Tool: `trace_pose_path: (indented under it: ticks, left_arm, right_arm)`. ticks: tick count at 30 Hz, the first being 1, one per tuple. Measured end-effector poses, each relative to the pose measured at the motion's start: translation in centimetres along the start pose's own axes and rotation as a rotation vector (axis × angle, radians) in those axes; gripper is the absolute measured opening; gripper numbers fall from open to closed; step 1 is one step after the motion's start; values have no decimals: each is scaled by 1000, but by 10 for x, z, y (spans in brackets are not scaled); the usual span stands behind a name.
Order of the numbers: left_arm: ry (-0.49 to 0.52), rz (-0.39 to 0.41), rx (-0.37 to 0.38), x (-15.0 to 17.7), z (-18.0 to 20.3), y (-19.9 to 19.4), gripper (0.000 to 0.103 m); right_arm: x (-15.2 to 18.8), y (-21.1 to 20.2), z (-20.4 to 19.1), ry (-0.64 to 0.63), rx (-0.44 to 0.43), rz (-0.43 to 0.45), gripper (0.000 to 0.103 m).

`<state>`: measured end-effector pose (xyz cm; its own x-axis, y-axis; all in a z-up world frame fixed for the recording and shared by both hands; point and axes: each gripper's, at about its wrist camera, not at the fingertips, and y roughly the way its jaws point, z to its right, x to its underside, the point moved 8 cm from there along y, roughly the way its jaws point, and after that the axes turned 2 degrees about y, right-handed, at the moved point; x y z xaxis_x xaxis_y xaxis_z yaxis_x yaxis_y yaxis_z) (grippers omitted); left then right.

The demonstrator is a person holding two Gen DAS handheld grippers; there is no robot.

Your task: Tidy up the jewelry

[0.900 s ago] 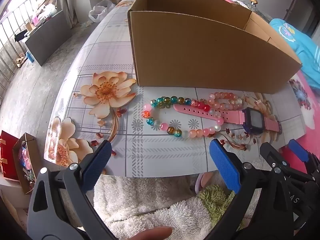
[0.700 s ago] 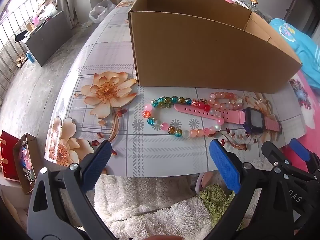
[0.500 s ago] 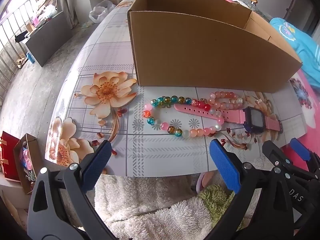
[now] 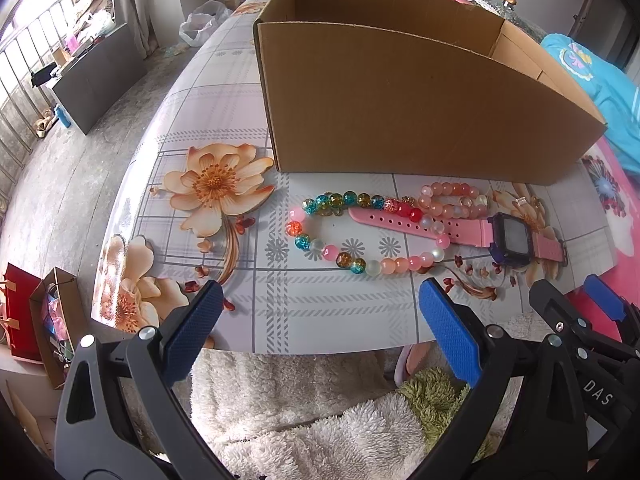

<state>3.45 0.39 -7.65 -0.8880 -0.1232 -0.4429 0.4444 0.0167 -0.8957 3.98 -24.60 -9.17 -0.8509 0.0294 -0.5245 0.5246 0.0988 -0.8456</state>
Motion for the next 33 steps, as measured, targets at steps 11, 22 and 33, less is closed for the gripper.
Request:
trace_pose_path:
  ticks: [11, 22, 33]
  left_arm:
    - [3, 1, -6, -1, 3, -2, 95]
    - [2, 1, -11, -2, 3, -1, 95]
    - [3, 3, -14, 0, 3, -1, 95]
  right_arm:
    - [-2, -1, 0, 1, -3, -3, 98]
    - [-3, -1, -1, 2, -7, -1, 98]
    - [-2, -1, -1, 3, -7, 0, 98]
